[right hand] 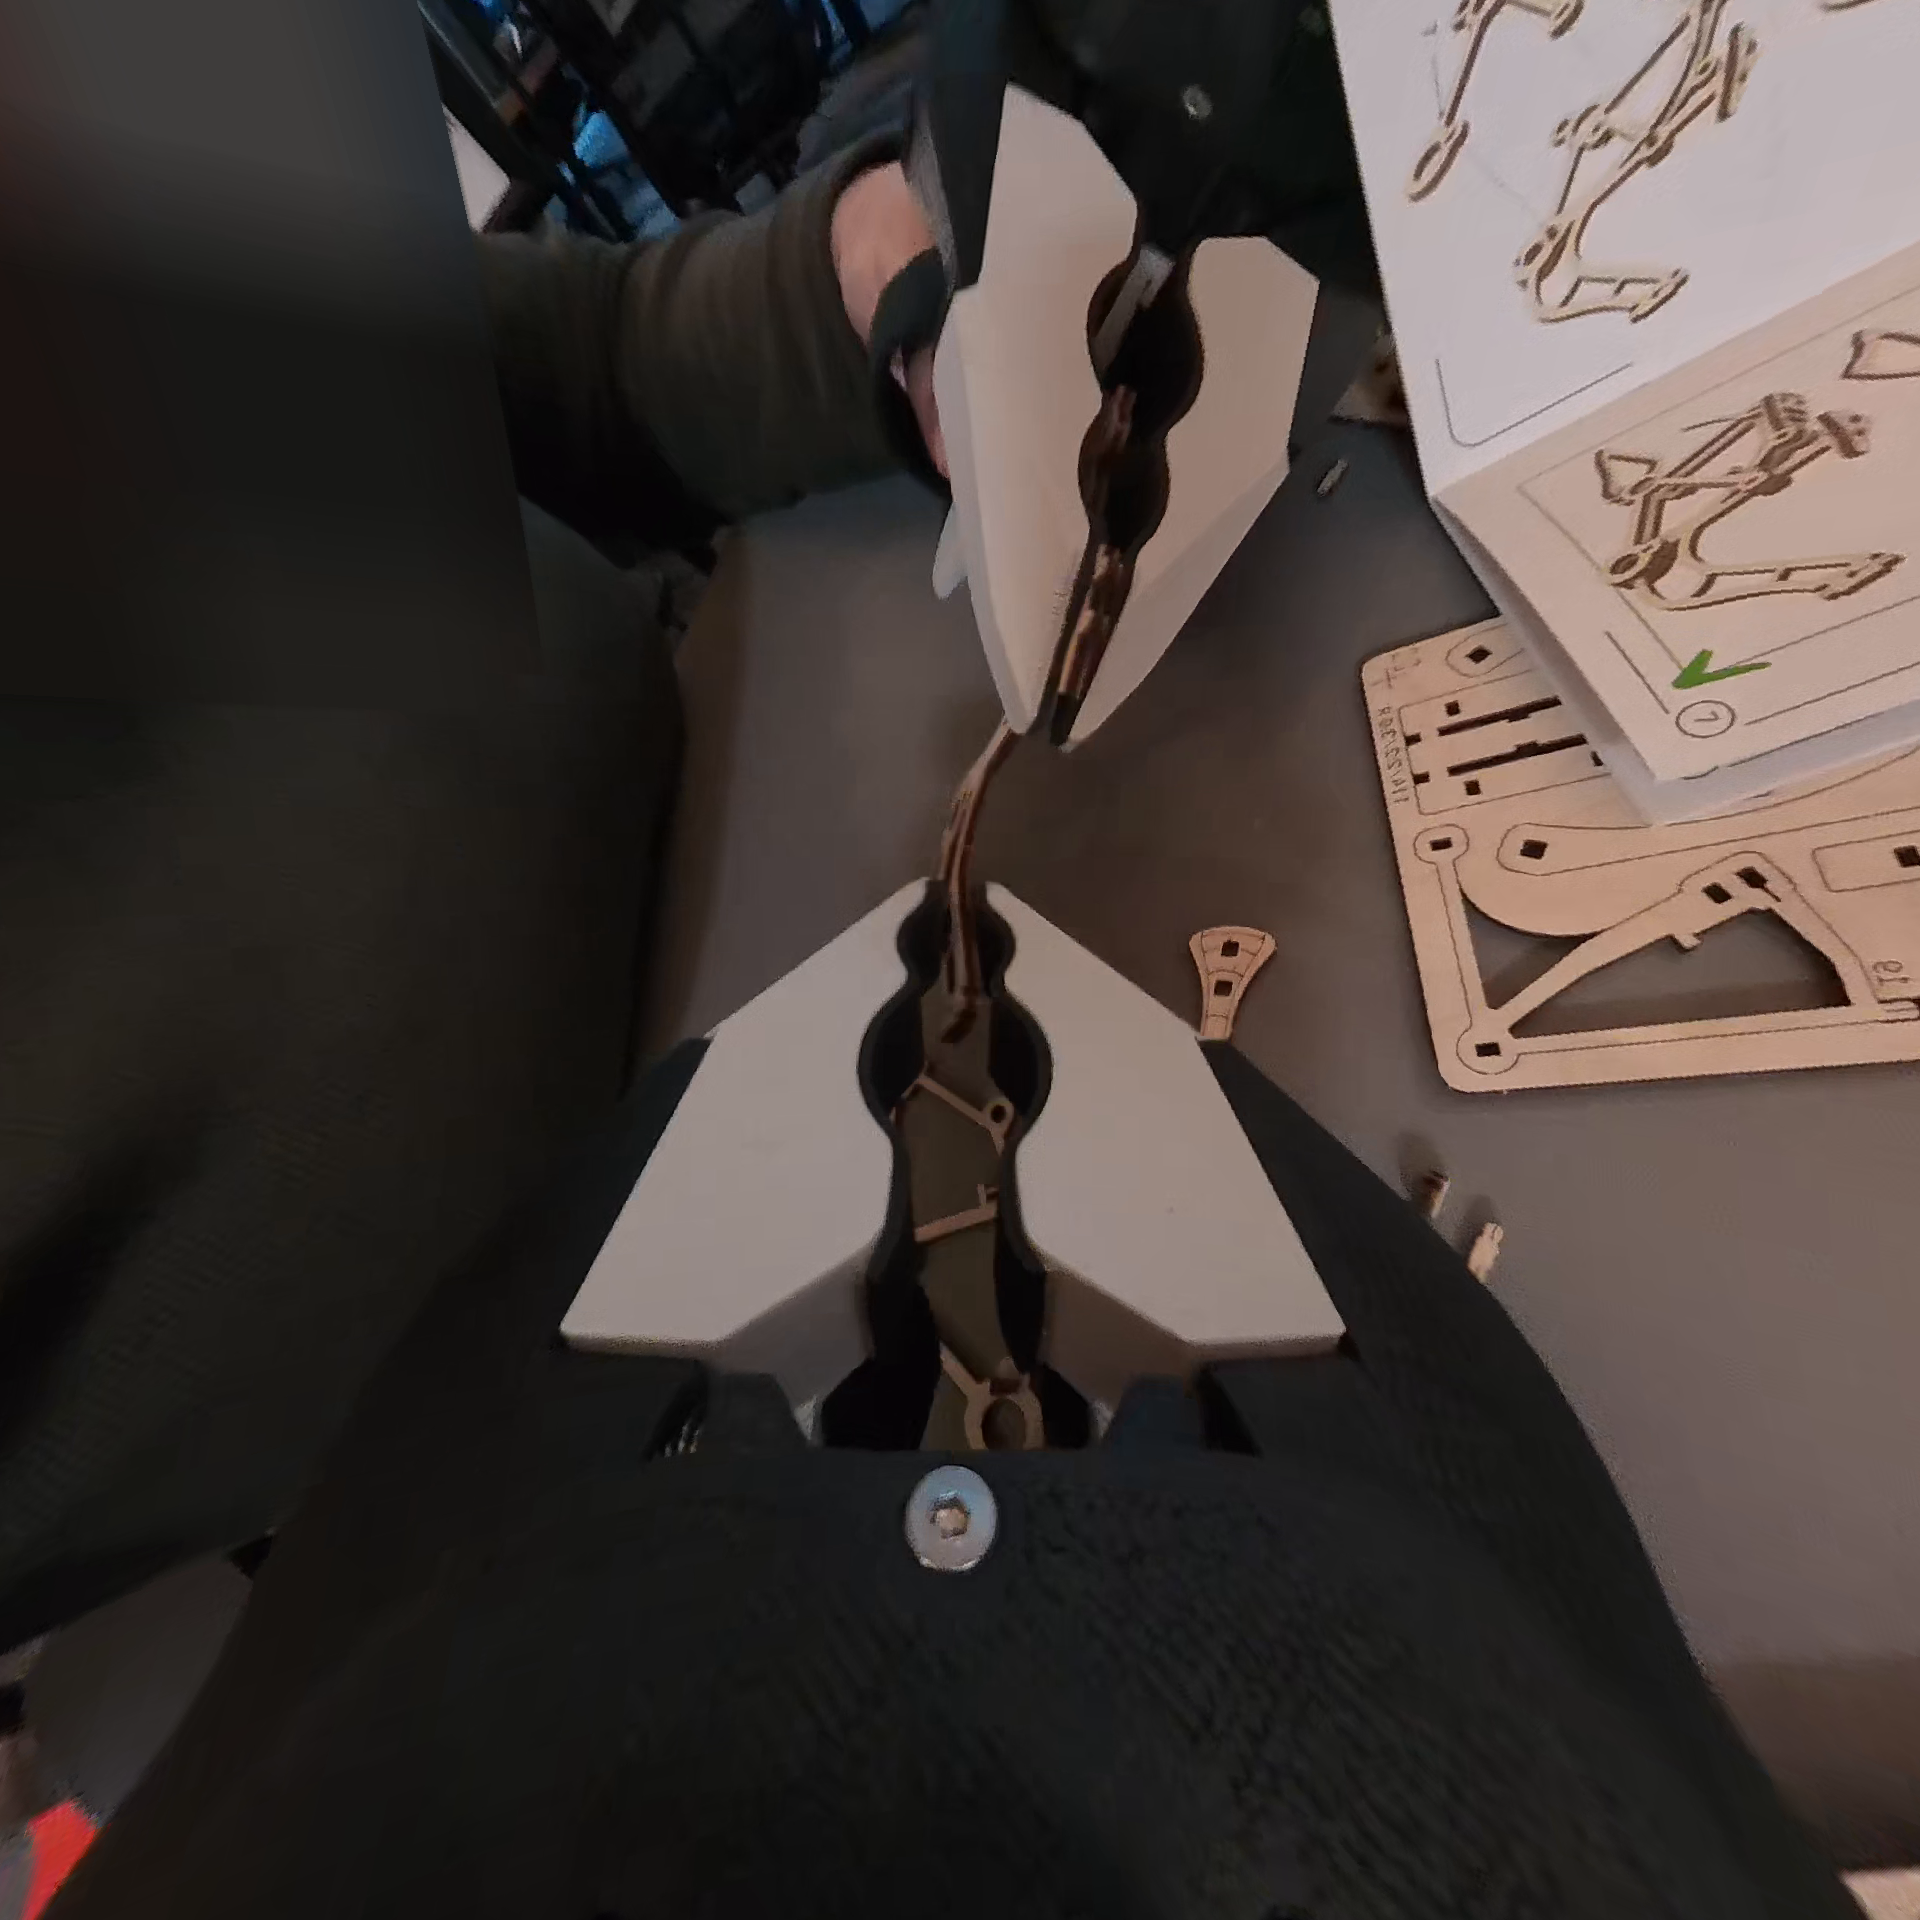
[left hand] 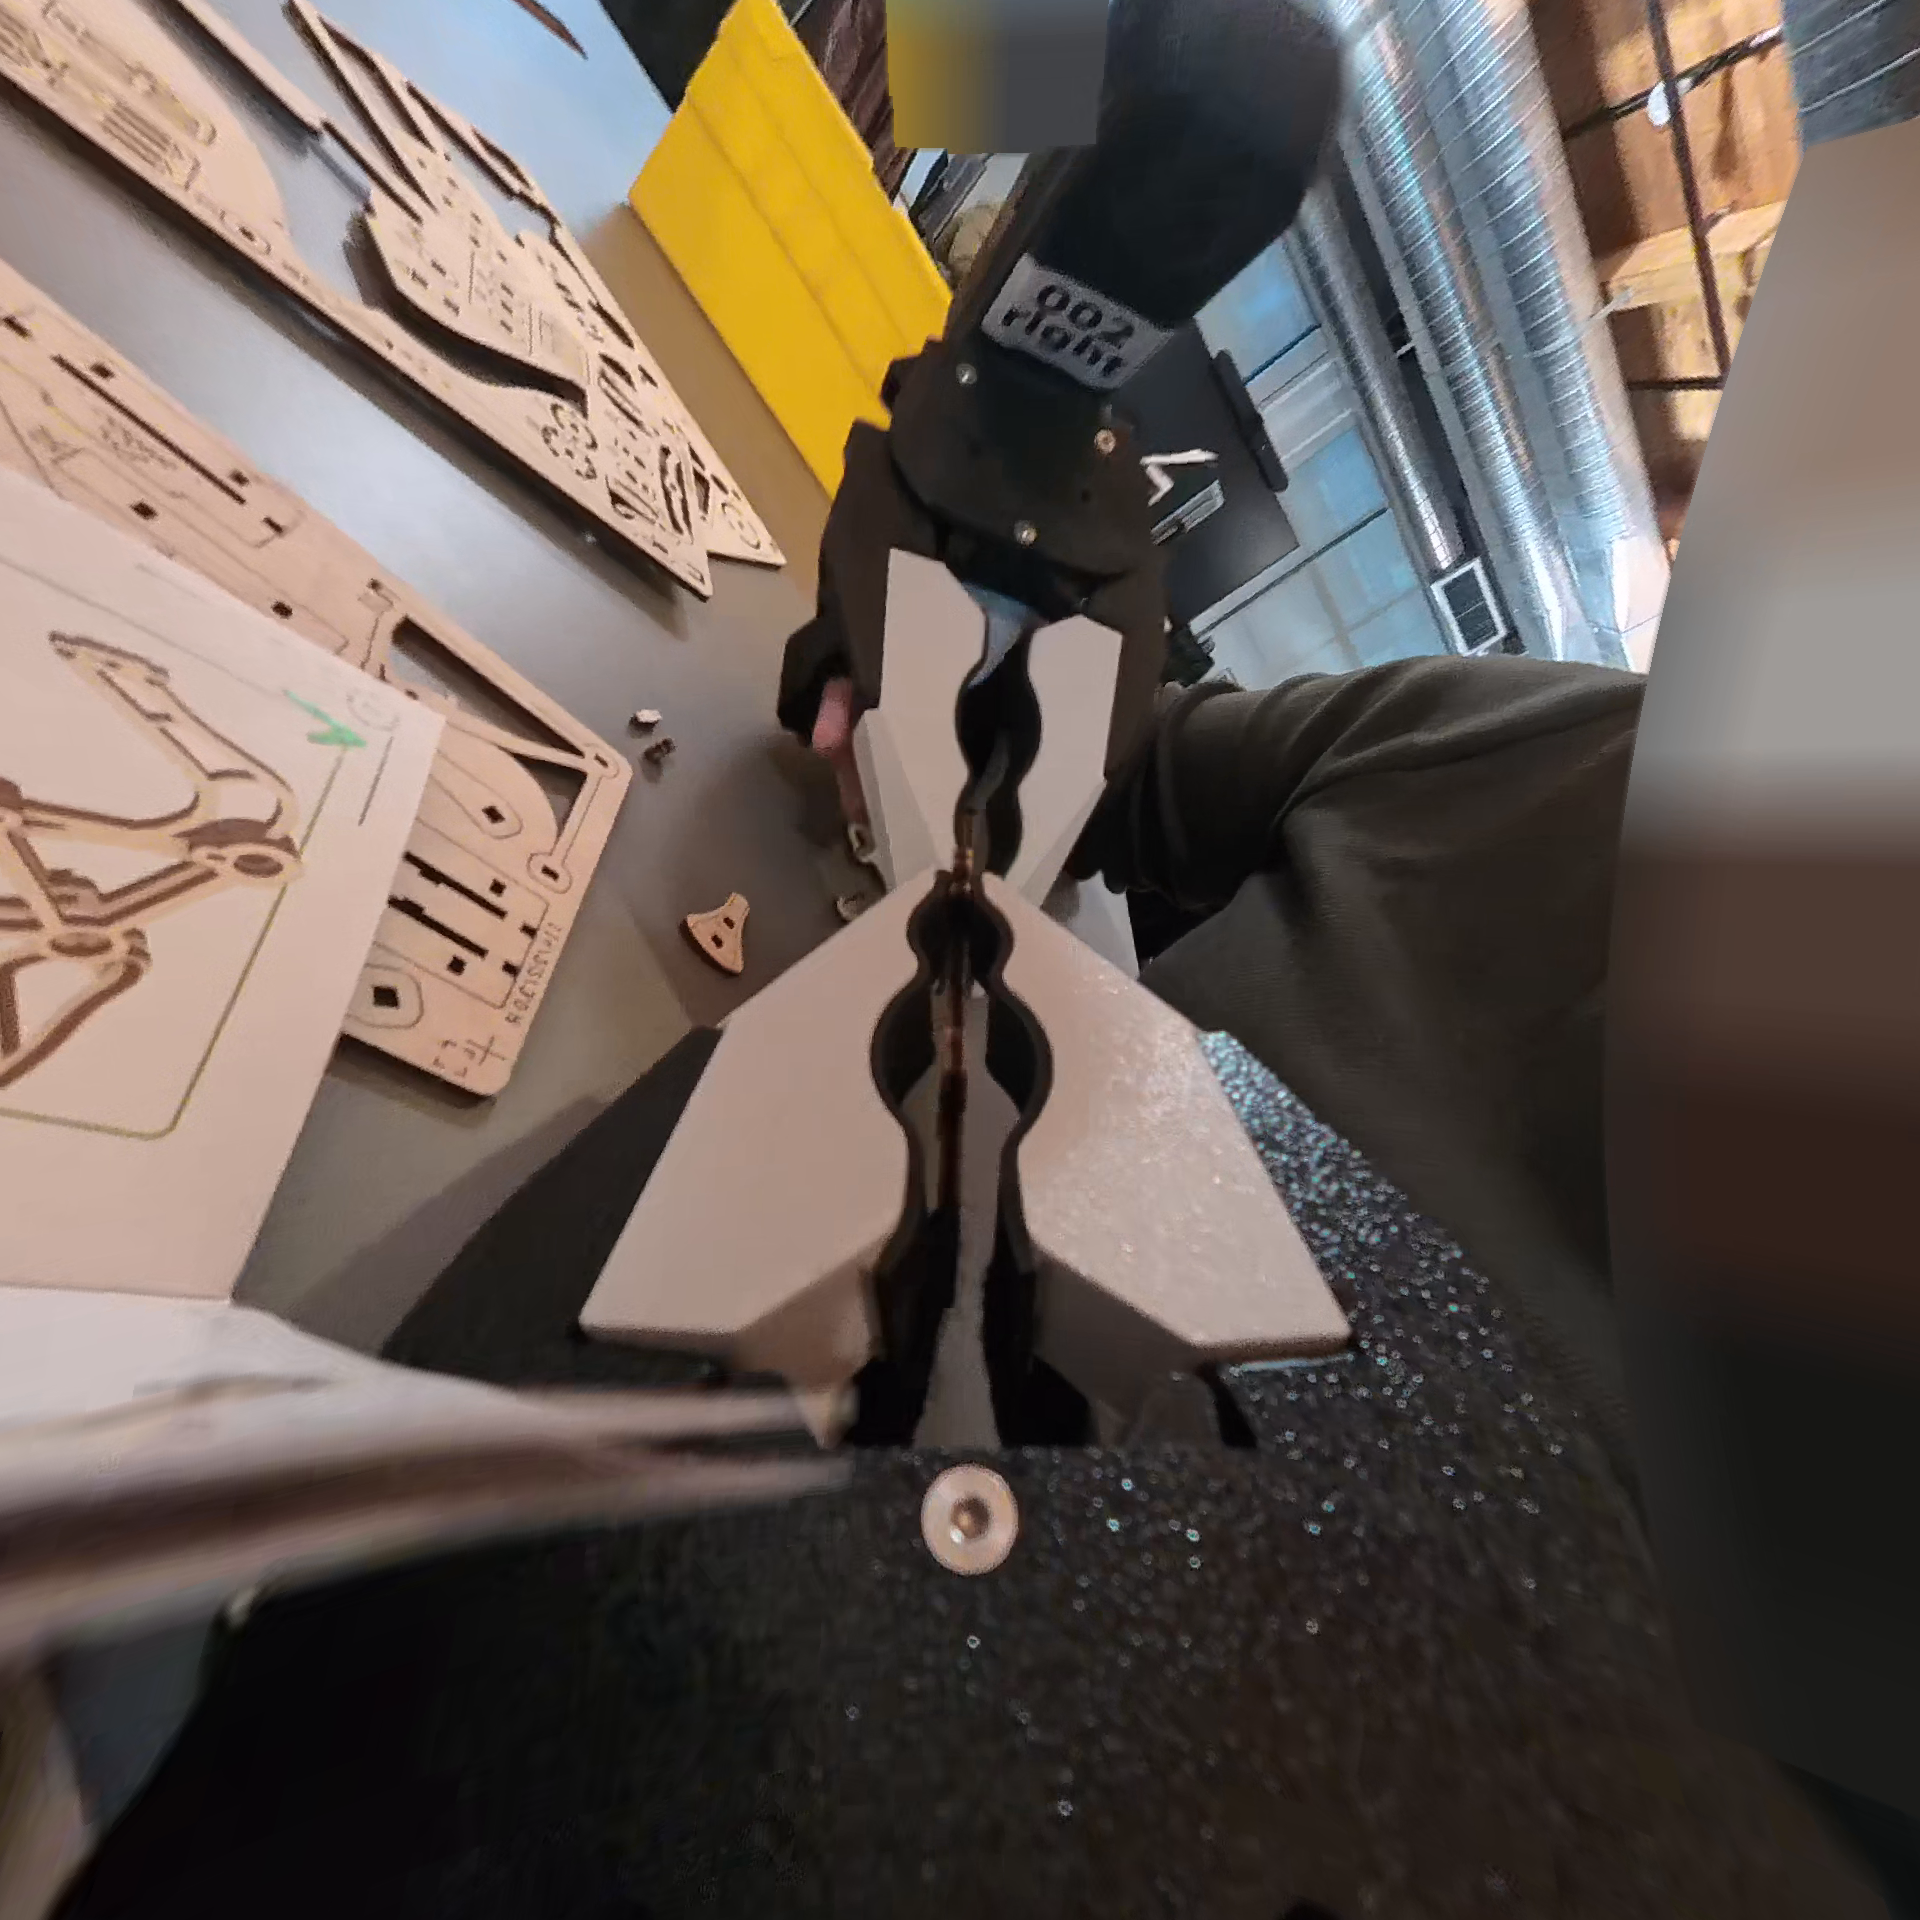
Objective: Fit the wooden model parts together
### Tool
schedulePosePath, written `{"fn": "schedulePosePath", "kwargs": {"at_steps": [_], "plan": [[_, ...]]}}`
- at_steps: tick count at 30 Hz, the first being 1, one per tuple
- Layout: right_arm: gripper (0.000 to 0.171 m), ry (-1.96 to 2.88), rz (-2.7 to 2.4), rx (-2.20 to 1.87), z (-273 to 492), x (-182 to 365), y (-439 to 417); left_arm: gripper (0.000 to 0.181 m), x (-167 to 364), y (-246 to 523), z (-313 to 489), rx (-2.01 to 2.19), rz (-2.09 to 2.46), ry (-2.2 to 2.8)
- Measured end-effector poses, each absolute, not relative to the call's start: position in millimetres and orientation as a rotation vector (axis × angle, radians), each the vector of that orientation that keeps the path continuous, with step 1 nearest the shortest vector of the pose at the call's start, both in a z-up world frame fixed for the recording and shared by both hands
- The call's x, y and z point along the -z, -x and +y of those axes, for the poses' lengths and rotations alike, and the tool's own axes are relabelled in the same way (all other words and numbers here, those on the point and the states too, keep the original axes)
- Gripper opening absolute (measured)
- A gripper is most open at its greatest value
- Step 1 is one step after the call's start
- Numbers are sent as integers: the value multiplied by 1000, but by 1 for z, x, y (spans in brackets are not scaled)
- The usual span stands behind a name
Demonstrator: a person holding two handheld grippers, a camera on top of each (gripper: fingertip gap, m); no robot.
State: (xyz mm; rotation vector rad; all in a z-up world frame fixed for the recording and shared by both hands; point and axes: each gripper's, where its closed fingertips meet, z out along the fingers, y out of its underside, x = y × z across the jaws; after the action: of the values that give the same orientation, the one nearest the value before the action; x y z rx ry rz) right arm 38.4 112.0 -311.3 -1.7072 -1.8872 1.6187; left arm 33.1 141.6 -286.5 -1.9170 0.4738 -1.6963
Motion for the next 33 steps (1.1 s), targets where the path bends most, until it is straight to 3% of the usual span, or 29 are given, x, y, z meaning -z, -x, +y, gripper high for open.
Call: {"fn": "schedulePosePath", "kwargs": {"at_steps": [4, 9, 14, 19, 22, 25, 28, 33], "plan": [[1, 1753, -1740, -1752, 121, 302, -35, 2, 272, -32, 149, 1756, 388, 1815], [1, 1751, -1600, -1848, 133, 290, -33, 37, 267, -26, 160, 1724, 291, 1768], [1, 1728, -1481, -1932, 142, 278, -31, 30, 267, -27, 160, 1656, 313, 1772], [1, 1718, -1506, -1887, 140, 281, -29, 0, 261, -28, 159, 1602, 330, 1712], [3, 1674, -1512, -1828, 145, 280, -29, 0, 264, -27, 159, 1518, 342, 1749], [18, 1665, -1533, -1584, 168, 287, -33, 0, 271, -25, 152, 1565, 317, 1855], [17, 1680, -1731, -1182, 175, 316, -38, 0, 292, -28, 140, 1540, 380, 1995], [21, 1667, -1920, -1005, 158, 342, -36, 0, 314, -32, 121, 1611, 434, 2129]]}}
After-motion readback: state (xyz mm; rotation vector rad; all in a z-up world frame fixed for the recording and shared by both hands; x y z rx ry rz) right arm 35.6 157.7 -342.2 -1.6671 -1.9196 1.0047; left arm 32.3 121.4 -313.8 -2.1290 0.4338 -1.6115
